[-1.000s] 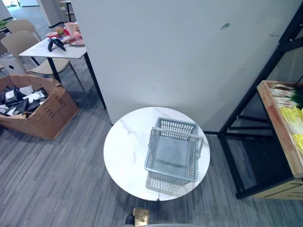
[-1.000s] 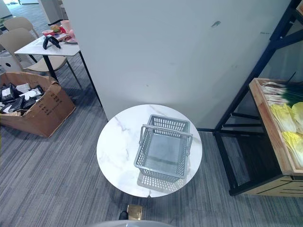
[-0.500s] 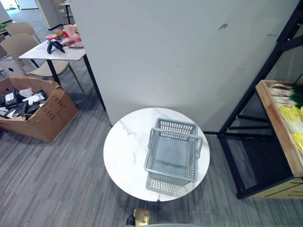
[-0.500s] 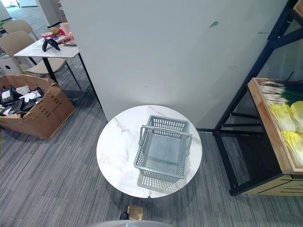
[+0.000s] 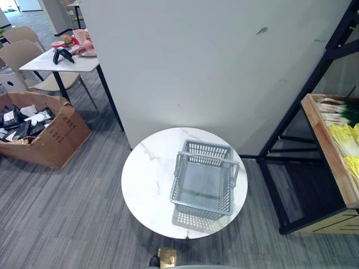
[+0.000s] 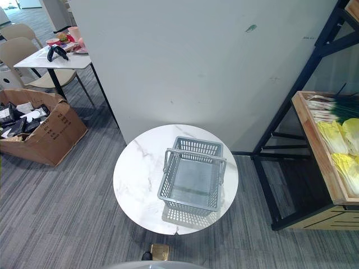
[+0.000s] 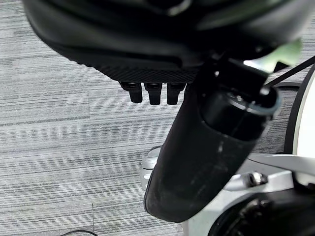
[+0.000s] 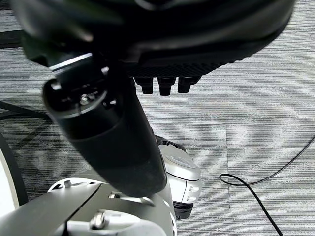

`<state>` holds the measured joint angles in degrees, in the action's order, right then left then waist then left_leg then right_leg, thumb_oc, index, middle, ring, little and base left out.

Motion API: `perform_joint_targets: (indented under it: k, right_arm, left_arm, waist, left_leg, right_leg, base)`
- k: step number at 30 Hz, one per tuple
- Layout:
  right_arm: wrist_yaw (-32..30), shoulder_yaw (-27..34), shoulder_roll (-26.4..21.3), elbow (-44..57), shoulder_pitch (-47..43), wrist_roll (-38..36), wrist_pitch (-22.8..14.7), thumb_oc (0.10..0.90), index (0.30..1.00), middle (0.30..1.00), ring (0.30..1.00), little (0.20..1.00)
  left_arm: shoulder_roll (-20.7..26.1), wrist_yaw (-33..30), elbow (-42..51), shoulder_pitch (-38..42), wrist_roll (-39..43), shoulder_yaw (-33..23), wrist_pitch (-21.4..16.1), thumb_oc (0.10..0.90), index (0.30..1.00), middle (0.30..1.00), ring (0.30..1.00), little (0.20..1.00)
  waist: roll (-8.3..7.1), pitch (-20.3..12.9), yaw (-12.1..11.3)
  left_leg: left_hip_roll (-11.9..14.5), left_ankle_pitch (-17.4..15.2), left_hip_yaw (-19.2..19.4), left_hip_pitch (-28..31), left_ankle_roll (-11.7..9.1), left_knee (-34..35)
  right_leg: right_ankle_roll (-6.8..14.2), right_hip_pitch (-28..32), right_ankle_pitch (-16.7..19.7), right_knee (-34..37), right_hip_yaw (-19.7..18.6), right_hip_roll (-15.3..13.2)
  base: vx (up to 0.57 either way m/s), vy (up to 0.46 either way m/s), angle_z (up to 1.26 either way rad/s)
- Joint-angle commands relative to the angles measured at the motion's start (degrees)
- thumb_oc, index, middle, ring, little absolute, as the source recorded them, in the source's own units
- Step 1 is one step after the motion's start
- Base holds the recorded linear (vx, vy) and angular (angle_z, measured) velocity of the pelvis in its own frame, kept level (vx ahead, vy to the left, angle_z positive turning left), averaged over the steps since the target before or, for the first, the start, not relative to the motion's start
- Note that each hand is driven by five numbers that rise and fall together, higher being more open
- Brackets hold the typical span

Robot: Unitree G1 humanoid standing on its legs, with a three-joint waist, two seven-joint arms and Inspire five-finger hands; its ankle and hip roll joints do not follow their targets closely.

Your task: Get the vegetables into the basket

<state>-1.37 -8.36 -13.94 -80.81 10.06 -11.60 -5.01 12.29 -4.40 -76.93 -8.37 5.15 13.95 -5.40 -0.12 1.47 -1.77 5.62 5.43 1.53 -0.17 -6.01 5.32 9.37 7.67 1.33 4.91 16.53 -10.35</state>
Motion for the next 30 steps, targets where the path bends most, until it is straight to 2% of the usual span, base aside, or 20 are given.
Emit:
perform_joint_targets:
  k: [1,18,19,23,25,30]
  right_arm:
    - [0.7,-1.3,2.7,0.7,-4.2,0.1,-0.6,0.900,1.000,1.000,1.000,1.000]
    - [0.4,-2.5,2.2,2.4,-6.1,1.1,-0.8,0.900,1.000,1.000,1.000,1.000]
    - [-0.3,-5.0,0.6,4.8,-8.2,3.6,-0.9,0.900,1.000,1.000,1.000,1.000]
    - [-1.0,-4.9,0.2,6.1,-9.5,2.5,-1.2,0.900,1.000,1.000,1.000,1.000]
    - [-0.9,-4.9,0.3,6.6,-9.3,1.3,-1.1,0.900,1.000,1.000,1.000,1.000]
    - [-0.9,-4.9,0.7,7.3,-8.5,0.2,-1.2,0.900,1.000,1.000,1.000,1.000]
  left_arm:
    - [-3.5,1.3,-0.4,8.7,2.0,0.0,-2.6,0.900,1.000,1.000,1.000,1.000]
    - [-3.1,1.2,-0.2,9.4,3.2,-0.6,-2.3,0.900,1.000,1.000,1.000,1.000]
    - [-2.0,1.5,-0.3,9.7,3.4,-0.3,-1.8,0.900,1.000,1.000,1.000,1.000]
    - [-1.9,0.5,0.5,10.7,6.6,-1.0,-2.1,0.900,1.000,1.000,1.000,1.000]
    - [-2.4,0.0,-0.7,11.0,8.0,-1.1,-2.1,0.900,1.000,1.000,1.000,1.000]
    - [-2.6,-0.2,-0.8,11.0,5.9,0.2,-2.0,0.900,1.000,1.000,1.000,1.000]
  waist:
    - [-1.75,3.3,-0.8]
    - [-2.04,4.6,0.5]
    - [-2.18,6.3,2.1]
    - [-1.42,8.1,3.1]
    - [-0.83,8.3,4.3]
    - [-0.73,7.9,5.8]
  left_leg:
    - [-0.3,-2.0,0.6,2.6,-0.4,-0.3]
    - [0.1,-1.8,1.9,2.4,-0.7,-0.3]
    - [0.1,-1.4,3.5,2.7,-0.7,-0.3]
    - [-0.1,-1.6,4.5,2.9,-0.6,-0.3]
    - [-0.3,-1.8,5.7,3.1,-0.6,-0.3]
    - [-0.1,-2.0,7.4,3.4,-0.5,-0.3]
  right_leg:
    - [1.2,-3.2,5.9,0.1,-1.7,-1.8]
    - [0.9,-4.4,6.4,0.1,-3.3,-1.5]
    - [0.4,-5.7,6.8,-0.7,-6.2,-1.5]
    - [0.6,-6.5,7.4,-0.8,-7.4,-1.8]
    - [0.6,-6.7,7.6,-0.5,-8.2,-2.0]
    - [0.5,-7.4,7.7,-0.4,-9.8,-1.9]
  base:
    - [0.00,0.000,0.00]
    - [-0.01,0.000,-0.04]
    - [-0.10,0.012,-0.06]
    - [-0.07,0.006,-0.47]
    - [-0.01,-0.016,-0.19]
    - [0.00,-0.016,-0.15]
